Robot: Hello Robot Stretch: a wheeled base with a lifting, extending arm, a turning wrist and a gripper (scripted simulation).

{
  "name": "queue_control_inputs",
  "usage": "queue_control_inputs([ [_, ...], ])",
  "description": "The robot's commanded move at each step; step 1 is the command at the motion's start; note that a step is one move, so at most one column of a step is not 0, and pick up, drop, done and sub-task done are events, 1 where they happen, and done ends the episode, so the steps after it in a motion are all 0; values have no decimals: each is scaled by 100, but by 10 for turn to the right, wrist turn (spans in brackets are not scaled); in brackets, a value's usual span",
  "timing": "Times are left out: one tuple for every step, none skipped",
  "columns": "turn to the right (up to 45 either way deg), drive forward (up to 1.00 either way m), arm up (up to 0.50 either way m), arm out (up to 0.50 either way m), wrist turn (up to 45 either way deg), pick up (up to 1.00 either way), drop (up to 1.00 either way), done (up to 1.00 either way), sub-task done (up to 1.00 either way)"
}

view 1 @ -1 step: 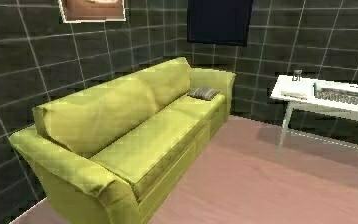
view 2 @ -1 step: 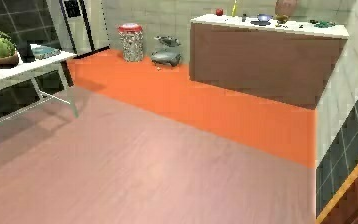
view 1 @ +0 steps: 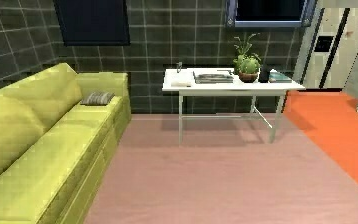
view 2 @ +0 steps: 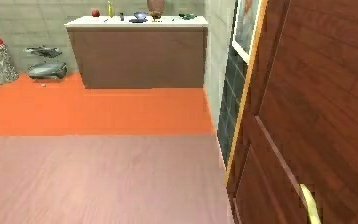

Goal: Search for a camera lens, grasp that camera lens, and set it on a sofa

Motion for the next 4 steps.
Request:
queue_control_inputs([
  [0, 15, 0, 0, 0, 0, 0, 0, 0],
  [240, 0, 0, 0, 0, 0, 0, 0, 0],
  [0, 100, 0, 0, 0, 0, 0, 0, 0],
  [60, 0, 0, 0, 0, 0, 0, 0, 0],
])
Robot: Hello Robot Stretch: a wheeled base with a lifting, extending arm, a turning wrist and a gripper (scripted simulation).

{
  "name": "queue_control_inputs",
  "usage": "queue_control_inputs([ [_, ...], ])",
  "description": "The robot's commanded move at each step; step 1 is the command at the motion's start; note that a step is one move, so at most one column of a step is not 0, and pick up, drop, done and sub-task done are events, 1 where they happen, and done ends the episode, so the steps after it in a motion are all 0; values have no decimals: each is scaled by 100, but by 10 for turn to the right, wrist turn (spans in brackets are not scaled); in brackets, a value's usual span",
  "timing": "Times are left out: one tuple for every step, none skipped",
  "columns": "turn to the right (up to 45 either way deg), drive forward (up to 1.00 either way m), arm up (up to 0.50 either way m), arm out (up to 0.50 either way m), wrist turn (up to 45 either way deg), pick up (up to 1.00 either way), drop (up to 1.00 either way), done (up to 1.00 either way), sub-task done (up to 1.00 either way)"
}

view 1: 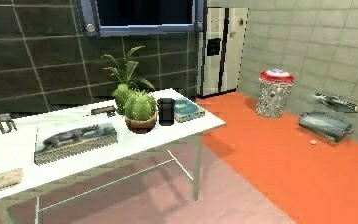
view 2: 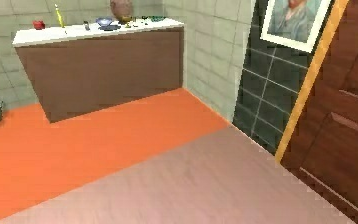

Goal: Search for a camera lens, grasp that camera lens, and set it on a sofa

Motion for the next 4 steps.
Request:
queue_control_inputs([
  [0, 30, 0, 0, 0, 0, 0, 0, 0],
  [-450, 0, 0, 0, 0, 0, 0, 0, 0],
  [-450, 0, 0, 0, 0, 0, 0, 0, 0],
  [450, 0, 0, 0, 0, 0, 0, 0, 0],
])
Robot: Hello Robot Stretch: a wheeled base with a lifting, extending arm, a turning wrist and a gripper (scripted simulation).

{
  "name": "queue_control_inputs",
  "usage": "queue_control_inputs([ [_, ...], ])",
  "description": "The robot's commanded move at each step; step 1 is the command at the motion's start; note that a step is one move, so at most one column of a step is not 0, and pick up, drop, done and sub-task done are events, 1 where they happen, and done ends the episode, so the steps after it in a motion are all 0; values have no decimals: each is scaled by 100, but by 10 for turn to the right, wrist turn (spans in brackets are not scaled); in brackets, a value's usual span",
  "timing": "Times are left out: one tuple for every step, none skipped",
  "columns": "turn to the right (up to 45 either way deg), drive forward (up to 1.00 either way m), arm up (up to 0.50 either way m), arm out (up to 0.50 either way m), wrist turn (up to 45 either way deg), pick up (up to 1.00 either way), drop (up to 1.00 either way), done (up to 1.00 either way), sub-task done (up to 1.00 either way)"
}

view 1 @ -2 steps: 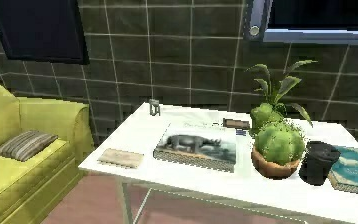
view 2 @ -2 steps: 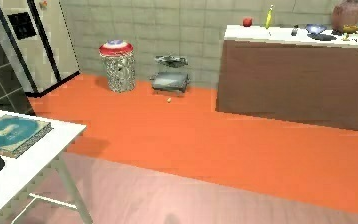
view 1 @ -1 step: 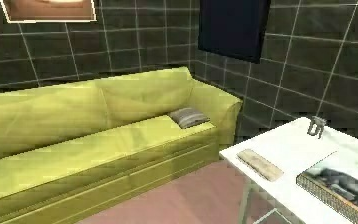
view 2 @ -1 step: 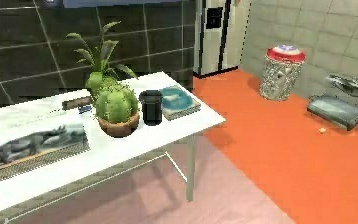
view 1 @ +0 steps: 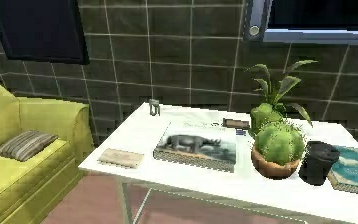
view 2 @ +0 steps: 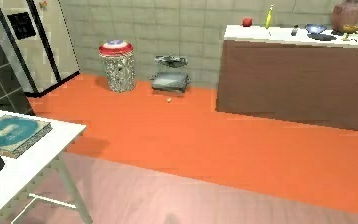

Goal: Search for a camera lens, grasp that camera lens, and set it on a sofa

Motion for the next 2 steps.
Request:
queue_control_inputs([
  [450, 0, 0, 0, 0, 0, 0, 0, 0],
  [180, 0, 0, 0, 0, 0, 0, 0, 0],
])
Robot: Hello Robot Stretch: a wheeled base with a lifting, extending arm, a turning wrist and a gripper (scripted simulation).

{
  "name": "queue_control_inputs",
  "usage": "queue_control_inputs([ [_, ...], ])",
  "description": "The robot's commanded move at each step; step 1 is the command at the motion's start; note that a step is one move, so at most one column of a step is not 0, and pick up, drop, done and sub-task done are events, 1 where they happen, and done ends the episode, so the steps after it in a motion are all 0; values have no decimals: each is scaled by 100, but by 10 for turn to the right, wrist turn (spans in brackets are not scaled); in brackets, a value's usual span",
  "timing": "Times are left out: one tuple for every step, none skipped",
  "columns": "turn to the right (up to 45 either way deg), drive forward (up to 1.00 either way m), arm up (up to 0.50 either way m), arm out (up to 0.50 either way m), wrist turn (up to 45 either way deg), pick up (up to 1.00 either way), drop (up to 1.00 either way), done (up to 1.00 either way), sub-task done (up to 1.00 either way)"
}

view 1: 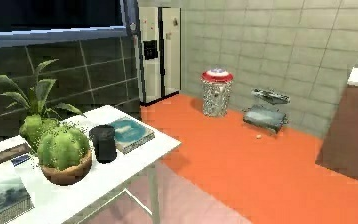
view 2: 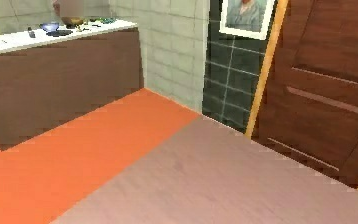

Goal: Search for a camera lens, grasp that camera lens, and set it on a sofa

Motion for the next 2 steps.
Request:
queue_control_inputs([
  [0, 35, 0, 0, 0, 0, 0, 0, 0],
  [-450, 0, 0, 0, 0, 0, 0, 0, 0],
])
